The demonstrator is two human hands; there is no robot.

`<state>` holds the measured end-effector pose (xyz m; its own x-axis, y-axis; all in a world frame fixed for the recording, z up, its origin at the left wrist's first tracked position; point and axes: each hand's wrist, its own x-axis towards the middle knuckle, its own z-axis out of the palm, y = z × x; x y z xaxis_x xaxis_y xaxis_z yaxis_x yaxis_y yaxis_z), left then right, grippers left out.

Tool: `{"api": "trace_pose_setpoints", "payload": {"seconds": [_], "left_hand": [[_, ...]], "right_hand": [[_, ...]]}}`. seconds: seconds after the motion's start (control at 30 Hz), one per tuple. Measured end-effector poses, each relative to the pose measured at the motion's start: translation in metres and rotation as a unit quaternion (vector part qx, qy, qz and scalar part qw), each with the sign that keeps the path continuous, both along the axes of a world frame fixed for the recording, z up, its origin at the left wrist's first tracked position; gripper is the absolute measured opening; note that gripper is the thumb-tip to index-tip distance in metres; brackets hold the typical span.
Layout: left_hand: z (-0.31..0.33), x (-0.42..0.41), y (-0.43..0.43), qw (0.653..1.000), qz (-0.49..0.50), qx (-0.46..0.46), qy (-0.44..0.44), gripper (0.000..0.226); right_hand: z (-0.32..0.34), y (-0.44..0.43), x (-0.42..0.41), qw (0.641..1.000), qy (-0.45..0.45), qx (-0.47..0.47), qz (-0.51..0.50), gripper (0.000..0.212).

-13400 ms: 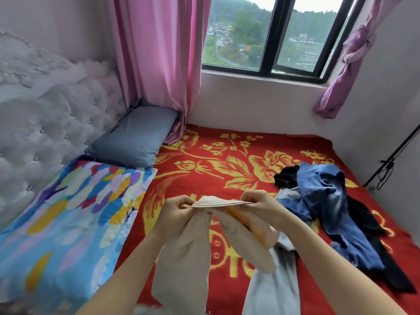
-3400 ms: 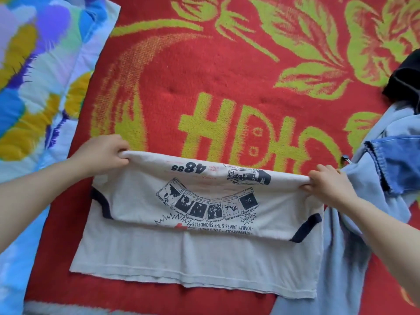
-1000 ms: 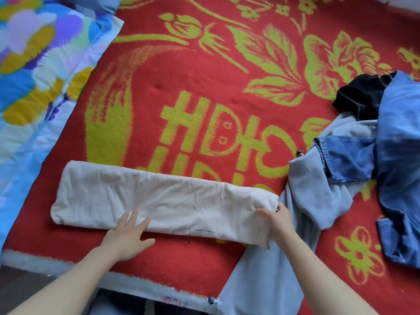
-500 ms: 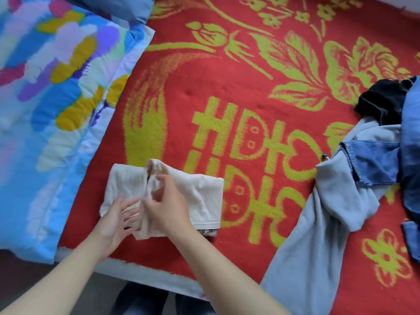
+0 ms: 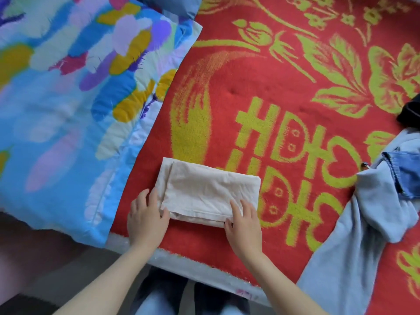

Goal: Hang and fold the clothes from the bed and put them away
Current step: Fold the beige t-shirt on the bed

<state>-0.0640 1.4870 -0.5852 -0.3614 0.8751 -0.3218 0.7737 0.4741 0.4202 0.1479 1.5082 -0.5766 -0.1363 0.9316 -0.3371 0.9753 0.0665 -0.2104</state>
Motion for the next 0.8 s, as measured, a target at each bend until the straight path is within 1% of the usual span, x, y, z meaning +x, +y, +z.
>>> {"api": "trace_pose_setpoints", "payload": {"seconds": [0.03,0.1,0.13,0.2,0.27,0.33,0.4,0.43,0.47,0.53,0.57,0.7,0.77,0.8], "left_hand": [[0.001,0.007,-0.003,0.995,-0.082,0.034,0.04,0.065],[-0.003,0.019,-0.012,0.962,-0.245,0.067,0.101,0.077],[-0.006,0.024,-0.016,0.942,-0.308,0.059,0.116,0.083],[-0.013,0.029,-0.024,0.921,-0.373,0.018,0.112,0.091],[-0.018,0.031,-0.029,0.917,-0.383,-0.028,0.111,0.097],[-0.022,0.031,-0.032,0.914,-0.384,-0.06,0.117,0.099],[-0.028,0.033,-0.032,0.908,-0.392,-0.074,0.123,0.098],[-0.032,0.032,-0.029,0.906,-0.398,-0.071,0.129,0.096],[-0.035,0.031,-0.027,0.904,-0.4,-0.067,0.137,0.094],[-0.044,0.032,-0.027,0.899,-0.402,-0.063,0.16,0.091],[-0.046,0.033,-0.028,0.898,-0.401,-0.06,0.168,0.09],[-0.051,0.043,-0.038,0.907,-0.38,-0.054,0.172,0.089],[-0.05,0.047,-0.038,0.909,-0.376,-0.057,0.171,0.089],[-0.05,0.046,-0.038,0.909,-0.375,-0.054,0.172,0.09]], "right_hand": [[-0.003,-0.002,0.007,0.999,-0.031,0.014,0.022,0.057],[-0.007,-0.005,0.019,0.995,-0.073,0.013,0.064,0.065],[-0.01,-0.006,0.025,0.993,-0.084,0.003,0.083,0.07],[-0.016,-0.009,0.034,0.986,-0.104,-0.02,0.128,0.078],[-0.019,-0.013,0.039,0.978,-0.121,-0.027,0.17,0.08],[-0.023,-0.016,0.043,0.974,-0.118,-0.012,0.192,0.083],[-0.031,-0.014,0.049,0.974,-0.102,0.001,0.204,0.09],[-0.034,-0.01,0.051,0.973,-0.095,0.011,0.21,0.09],[-0.037,-0.005,0.053,0.97,-0.094,0.026,0.222,0.084],[-0.048,0.004,0.057,0.961,-0.093,0.073,0.251,0.056],[-0.051,0.008,0.058,0.958,-0.081,0.093,0.257,0.047],[-0.058,0.005,0.055,0.96,-0.036,0.132,0.246,0.041],[-0.055,0.008,0.053,0.963,-0.009,0.125,0.24,0.038],[-0.052,0.011,0.053,0.963,0.008,0.122,0.238,0.041]]}}
